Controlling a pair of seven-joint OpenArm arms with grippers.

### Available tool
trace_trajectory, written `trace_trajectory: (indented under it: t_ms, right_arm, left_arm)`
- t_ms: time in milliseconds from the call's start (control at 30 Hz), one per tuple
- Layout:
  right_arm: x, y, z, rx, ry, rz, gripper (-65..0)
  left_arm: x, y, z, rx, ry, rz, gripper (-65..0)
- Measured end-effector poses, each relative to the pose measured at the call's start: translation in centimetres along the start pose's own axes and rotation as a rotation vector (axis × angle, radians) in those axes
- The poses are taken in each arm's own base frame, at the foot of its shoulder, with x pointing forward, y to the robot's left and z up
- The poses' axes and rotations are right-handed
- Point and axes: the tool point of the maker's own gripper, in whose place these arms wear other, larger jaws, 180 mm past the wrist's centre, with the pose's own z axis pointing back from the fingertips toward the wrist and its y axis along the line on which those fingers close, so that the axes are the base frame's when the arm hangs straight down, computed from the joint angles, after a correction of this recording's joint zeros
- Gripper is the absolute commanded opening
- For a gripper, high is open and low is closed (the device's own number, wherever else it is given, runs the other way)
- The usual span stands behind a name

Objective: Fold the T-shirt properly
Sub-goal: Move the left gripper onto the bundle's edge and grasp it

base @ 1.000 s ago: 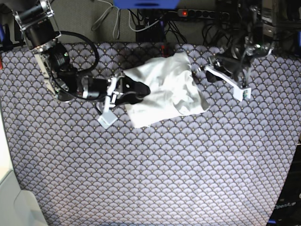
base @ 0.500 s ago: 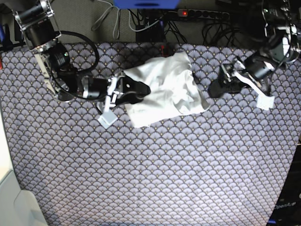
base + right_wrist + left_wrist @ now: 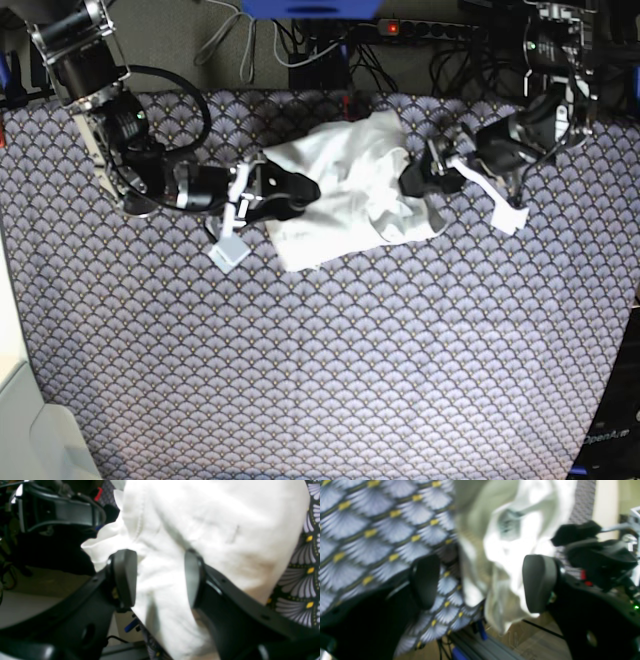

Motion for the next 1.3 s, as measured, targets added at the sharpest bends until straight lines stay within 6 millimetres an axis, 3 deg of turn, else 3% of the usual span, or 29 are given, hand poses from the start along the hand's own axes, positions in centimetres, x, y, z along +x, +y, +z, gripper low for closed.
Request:
trace_trajectory:
  t_ms: [433,667,867,1200,1300]
  right_arm:
    - [0.0,-0.1,0.1,-0.002,0.001,-0.001,-33.7]
    - [-0.1,-0.1,0.1,-0.003,0.003,-0.001,-33.7]
    - [-0.1,-0.2,0.1,-0.005,0.0,-0.001,-33.7]
    - [-0.2,-0.2,0.1,-0.005,0.002,-0.004,-33.7]
    - [-0.2,-0.2,0.1,-0.005,0.002,-0.004,-33.7]
  left_arm:
    - [-1.6,0.3,-3.2,-0.01,0.062,0.068,-14.4]
    - [-2.5,-1.7,-5.5,-0.027,0.11,-0.005,-14.4]
    - [-2.5,-0.8,-7.0,-0.042,0.129,0.059,-14.4]
    - [-1.9,-2.4,-8.6,-0.075,0.102,0.09,-14.9]
    - [-1.8,-2.4,-9.1,-0.076,0.105,0.102,-25.2]
